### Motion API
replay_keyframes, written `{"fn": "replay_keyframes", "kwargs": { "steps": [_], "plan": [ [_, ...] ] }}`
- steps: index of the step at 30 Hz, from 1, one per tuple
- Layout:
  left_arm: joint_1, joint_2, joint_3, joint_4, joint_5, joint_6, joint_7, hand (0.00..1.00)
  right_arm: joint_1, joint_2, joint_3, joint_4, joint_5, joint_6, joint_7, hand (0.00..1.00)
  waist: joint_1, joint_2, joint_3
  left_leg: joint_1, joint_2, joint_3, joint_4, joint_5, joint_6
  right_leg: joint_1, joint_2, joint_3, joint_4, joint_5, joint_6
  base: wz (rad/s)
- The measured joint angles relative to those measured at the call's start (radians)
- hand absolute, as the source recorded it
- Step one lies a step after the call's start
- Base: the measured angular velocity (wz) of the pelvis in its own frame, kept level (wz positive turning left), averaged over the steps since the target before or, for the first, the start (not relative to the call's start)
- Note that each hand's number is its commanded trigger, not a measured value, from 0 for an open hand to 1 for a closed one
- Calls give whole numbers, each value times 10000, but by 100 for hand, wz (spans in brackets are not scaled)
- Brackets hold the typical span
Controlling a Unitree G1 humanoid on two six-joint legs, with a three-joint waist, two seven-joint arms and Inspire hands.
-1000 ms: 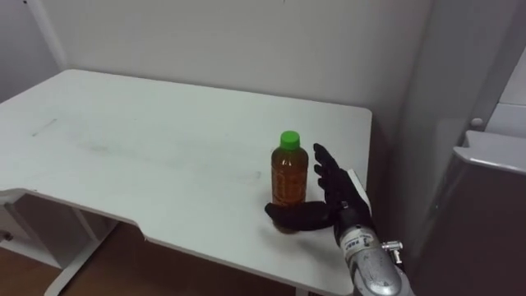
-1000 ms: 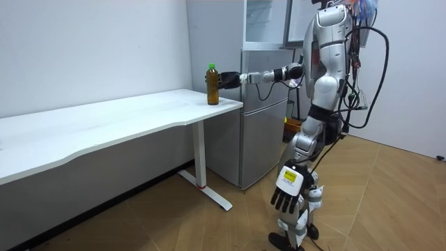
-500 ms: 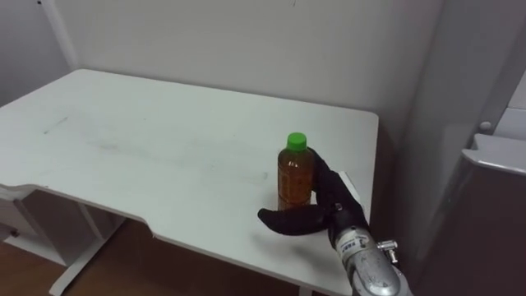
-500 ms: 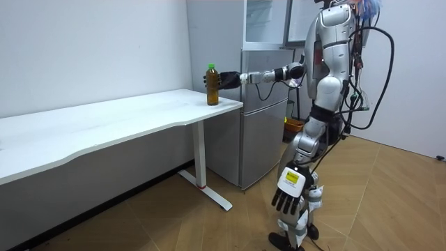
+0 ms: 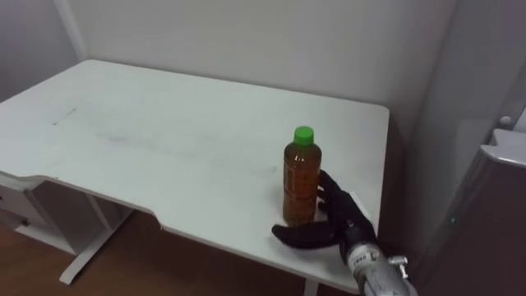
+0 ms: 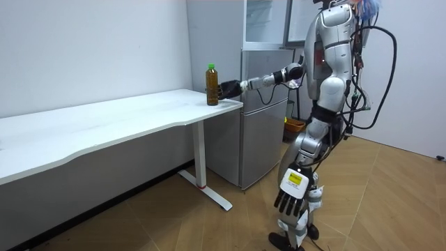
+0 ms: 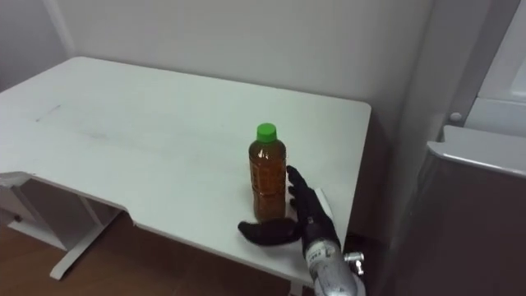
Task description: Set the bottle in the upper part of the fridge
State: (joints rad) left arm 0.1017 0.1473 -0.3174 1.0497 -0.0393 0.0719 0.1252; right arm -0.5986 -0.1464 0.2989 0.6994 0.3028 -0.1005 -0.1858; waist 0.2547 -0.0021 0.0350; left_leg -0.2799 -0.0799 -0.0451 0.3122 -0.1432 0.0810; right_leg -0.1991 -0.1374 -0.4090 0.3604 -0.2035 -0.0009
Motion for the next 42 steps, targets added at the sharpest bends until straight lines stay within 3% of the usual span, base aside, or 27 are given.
{"fn": "replay_keyframes", "kwargs": {
  "steps": [5,24,32,42],
  "plan": [
    [15,-55,-19,-16,-120,-84,31,0,-132,-94,-179,318,64,-333,-177,0,27,95,26,-271,-28,-105,176,0,-1,-241,-26,2,167,-21,-19,6],
    [142,-111,-99,-64,-674,-353,129,0,-529,-130,-761,844,93,-416,-576,0,283,1,72,-441,-134,-175,259,73,-44,-484,-240,-103,541,-321,-74,2],
    [93,-74,-91,5,-663,-410,-306,0,-609,-98,-739,817,-591,-415,-597,0,537,-57,43,-523,-109,-138,257,79,-52,-585,-217,-65,533,-308,-92,-1],
    [134,1,-228,37,-674,-508,-301,0,-1049,-52,-251,818,-633,-405,-527,0,637,-178,74,-597,-111,-182,243,89,-63,-606,-208,-149,534,-286,-95,1]
  ]
}}
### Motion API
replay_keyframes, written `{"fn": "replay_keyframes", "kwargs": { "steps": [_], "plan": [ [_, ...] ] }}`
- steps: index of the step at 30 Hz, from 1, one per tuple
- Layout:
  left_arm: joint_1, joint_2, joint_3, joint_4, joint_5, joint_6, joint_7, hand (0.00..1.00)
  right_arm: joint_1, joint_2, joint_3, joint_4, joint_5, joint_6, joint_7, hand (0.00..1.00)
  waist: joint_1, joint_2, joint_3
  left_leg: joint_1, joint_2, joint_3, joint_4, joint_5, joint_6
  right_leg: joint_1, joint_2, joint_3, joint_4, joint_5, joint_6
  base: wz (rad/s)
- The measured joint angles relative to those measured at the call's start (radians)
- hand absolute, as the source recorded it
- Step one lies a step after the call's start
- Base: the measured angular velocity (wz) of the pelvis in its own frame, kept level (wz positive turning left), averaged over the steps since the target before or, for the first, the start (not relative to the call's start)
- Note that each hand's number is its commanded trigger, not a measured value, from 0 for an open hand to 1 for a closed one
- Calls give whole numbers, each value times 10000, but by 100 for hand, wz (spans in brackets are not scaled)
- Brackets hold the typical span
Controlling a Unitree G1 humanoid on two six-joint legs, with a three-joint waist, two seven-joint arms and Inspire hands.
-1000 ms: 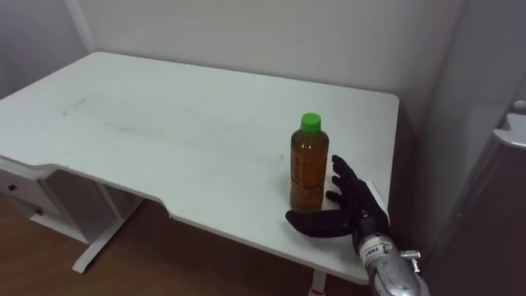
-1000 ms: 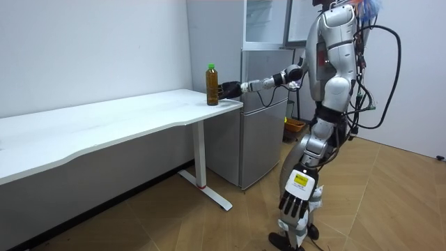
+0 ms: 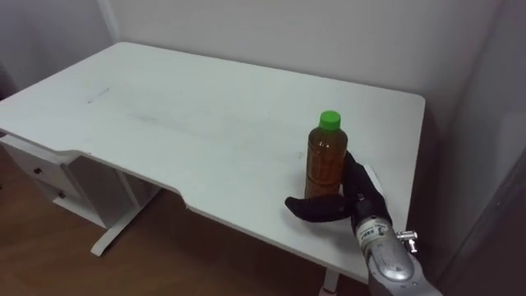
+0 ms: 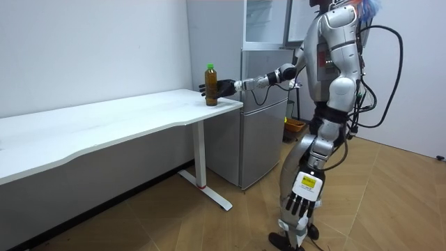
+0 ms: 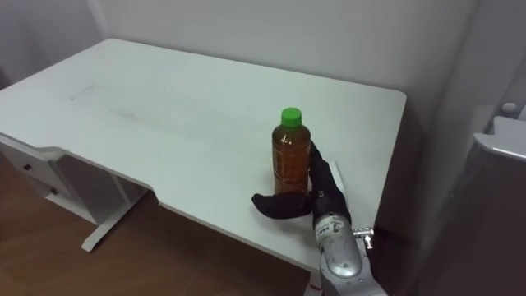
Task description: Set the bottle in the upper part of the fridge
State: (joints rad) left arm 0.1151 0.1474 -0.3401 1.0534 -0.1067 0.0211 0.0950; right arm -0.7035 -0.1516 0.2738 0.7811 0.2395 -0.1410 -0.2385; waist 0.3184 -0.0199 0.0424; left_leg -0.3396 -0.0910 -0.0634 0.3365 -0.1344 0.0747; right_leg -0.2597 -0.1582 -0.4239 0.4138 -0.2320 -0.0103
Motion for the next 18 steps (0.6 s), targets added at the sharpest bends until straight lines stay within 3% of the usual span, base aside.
{"fn": "replay_keyframes", "kwargs": {
  "steps": [7,8,9,18],
  "plan": [
    [-1,-1,-166,72,1,6,21,0,0,-68,-9,3,215,0,-3,0,101,-80,50,-29,-8,-39,36,0,0,-1,-3,-31,-1,-1,1,0],
    [-1,-6,-167,70,1,6,21,0,0,-87,-9,4,267,0,3,68,110,-80,50,-35,-8,-45,51,0,0,-1,-3,-37,1,-1,0,0],
    [-1,-7,-167,64,8,8,21,0,0,-109,-9,7,316,0,11,100,131,-80,50,-40,-8,-57,70,0,0,-1,6,-37,-1,-1,1,0],
    [12,-8,-160,63,3,34,26,0,1,-125,-35,244,1269,114,14,100,147,-71,54,-14,-47,-171,64,0,-1,79,11,-61,-19,-18,25,3]
  ]
}}
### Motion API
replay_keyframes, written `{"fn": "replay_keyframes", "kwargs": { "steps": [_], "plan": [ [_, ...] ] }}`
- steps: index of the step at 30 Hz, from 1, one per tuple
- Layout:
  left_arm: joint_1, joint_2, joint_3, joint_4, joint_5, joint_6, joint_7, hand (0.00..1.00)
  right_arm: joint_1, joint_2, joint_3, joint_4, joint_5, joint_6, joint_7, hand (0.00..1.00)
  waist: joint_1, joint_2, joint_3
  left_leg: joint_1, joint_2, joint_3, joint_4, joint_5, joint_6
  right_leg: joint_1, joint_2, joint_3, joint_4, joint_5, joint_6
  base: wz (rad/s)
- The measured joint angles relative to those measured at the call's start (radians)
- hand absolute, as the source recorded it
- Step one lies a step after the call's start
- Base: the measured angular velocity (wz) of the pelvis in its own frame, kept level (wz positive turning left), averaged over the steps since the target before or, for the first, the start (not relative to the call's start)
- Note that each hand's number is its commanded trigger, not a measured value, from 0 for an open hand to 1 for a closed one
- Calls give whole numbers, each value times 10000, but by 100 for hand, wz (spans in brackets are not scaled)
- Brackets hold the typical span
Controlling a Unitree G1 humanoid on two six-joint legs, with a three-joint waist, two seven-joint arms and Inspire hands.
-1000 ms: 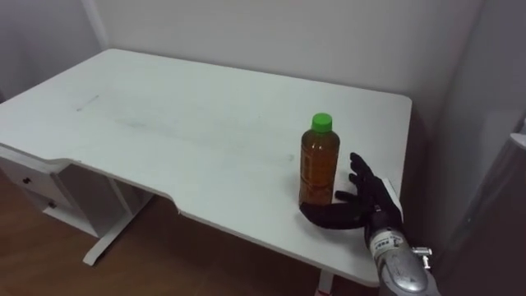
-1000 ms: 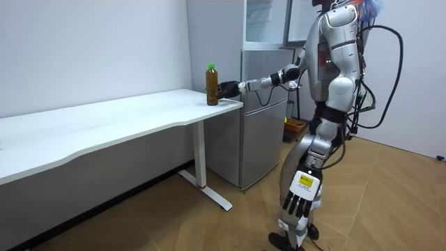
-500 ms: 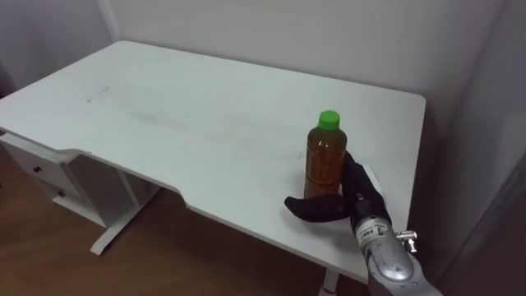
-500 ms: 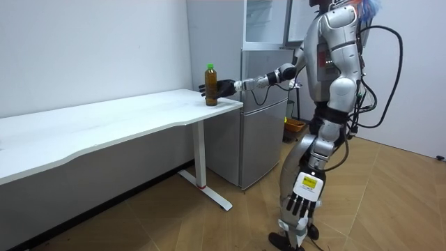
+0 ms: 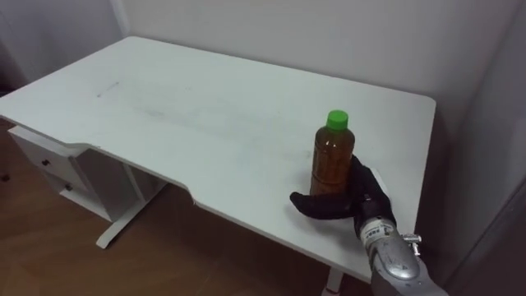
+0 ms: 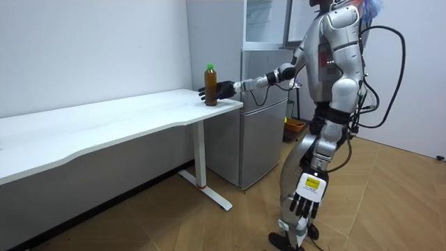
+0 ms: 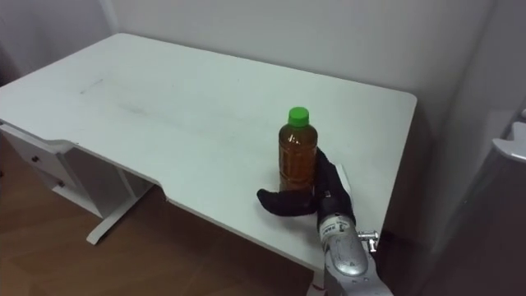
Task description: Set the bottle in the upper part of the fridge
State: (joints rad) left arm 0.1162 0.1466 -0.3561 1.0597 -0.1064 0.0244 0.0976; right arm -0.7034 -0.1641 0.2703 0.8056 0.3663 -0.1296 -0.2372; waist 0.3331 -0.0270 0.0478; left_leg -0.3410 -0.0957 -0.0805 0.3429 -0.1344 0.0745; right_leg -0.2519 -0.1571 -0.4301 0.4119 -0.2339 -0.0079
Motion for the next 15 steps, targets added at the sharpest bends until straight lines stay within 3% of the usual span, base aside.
{"fn": "replay_keyframes", "kwargs": {
  "steps": [8,15],
  "plan": [
    [-7,-38,20,1,3,38,0,0,-3,-139,-289,175,302,3,17,100,3,64,39,-42,-48,-103,41,-1,1,26,-87,-211,32,-53,6,4],
    [30,-19,297,-62,17,38,-15,0,-12,-586,-299,250,1870,8,830,100,-21,99,31,-131,-50,-102,187,0,11,11,-93,-275,43,-42,16,2]
  ]
}}
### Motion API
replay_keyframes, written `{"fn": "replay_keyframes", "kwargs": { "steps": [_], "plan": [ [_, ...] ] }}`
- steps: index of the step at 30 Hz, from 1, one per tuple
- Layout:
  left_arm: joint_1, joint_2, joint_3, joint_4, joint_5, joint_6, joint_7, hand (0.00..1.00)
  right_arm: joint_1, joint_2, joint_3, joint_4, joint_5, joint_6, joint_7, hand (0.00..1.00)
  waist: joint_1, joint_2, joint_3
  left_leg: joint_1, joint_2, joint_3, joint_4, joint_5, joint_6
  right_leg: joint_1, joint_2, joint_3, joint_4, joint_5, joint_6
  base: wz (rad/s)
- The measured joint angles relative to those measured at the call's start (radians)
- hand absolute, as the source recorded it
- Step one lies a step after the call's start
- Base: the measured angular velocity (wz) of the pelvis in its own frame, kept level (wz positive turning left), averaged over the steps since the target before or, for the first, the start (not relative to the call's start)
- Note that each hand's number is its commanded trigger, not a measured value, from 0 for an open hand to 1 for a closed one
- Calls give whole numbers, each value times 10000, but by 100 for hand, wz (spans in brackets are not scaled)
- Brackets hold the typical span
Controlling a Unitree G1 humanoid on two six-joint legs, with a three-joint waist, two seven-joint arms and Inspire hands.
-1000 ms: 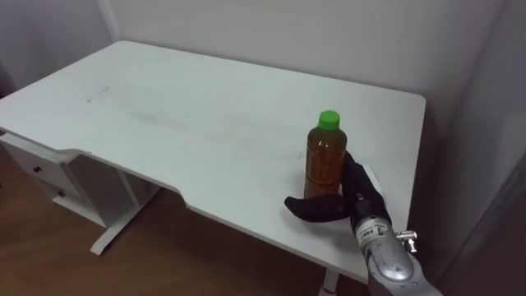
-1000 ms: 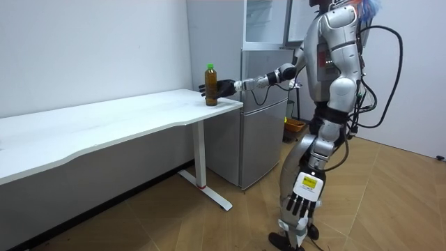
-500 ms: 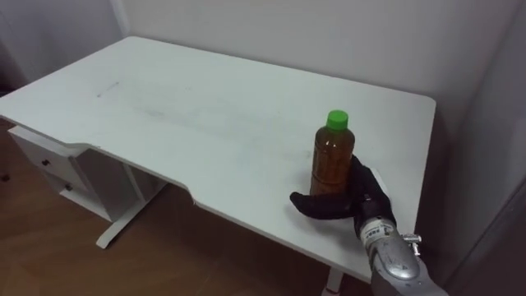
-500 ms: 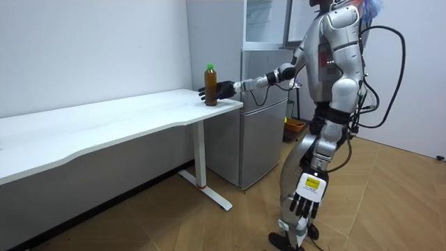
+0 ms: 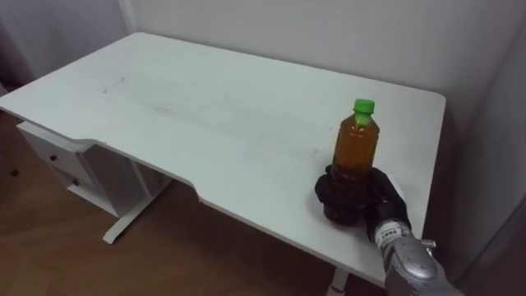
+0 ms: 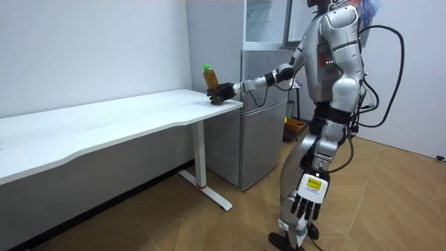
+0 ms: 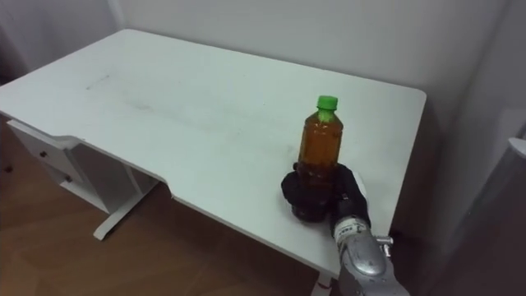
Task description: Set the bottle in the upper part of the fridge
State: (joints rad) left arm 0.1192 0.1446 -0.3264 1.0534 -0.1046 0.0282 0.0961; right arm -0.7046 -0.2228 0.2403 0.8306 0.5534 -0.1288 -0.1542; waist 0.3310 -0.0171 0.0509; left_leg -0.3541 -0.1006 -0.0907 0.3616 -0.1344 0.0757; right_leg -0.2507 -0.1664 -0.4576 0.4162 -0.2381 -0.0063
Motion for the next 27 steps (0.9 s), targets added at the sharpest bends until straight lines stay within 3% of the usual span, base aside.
{"fn": "replay_keyframes", "kwargs": {
  "steps": [9,13,17,19,22,27],
  "plan": [
    [271,34,397,-137,31,-53,-160,0,5,-359,-276,-23,308,392,714,100,-139,87,-27,35,-1,-17,13,-8,9,37,-12,-41,-44,-6,2,2],
    [593,89,860,-370,338,-139,-272,0,561,-579,-256,-1300,-347,490,562,100,-306,89,-73,292,19,38,-92,-6,13,277,25,-17,-224,45,34,-4],
    [997,160,1710,-372,456,-272,-252,0,1538,-614,-248,-3120,-880,490,567,100,-499,-18,-202,959,42,231,-508,-4,16,776,80,182,-433,52,87,-14],
    [1299,176,2042,-427,798,-291,-253,0,2222,-615,-256,-4313,-1319,565,580,100,-638,-123,-342,1402,76,290,-730,-5,14,1196,163,252,-728,84,119,-12],
    [1452,174,2198,-443,1483,-286,-253,0,2574,-606,-270,-5391,-1752,629,711,100,-1043,-174,-393,1903,112,322,-965,-8,13,1690,300,371,-956,132,179,-2],
    [1521,222,2615,-502,1797,-290,-266,0,2653,-653,-274,-6864,-2224,685,859,100,-1385,-214,-435,2609,275,488,-1283,-29,-20,2411,591,649,-1645,373,161,-17]
  ]
}}
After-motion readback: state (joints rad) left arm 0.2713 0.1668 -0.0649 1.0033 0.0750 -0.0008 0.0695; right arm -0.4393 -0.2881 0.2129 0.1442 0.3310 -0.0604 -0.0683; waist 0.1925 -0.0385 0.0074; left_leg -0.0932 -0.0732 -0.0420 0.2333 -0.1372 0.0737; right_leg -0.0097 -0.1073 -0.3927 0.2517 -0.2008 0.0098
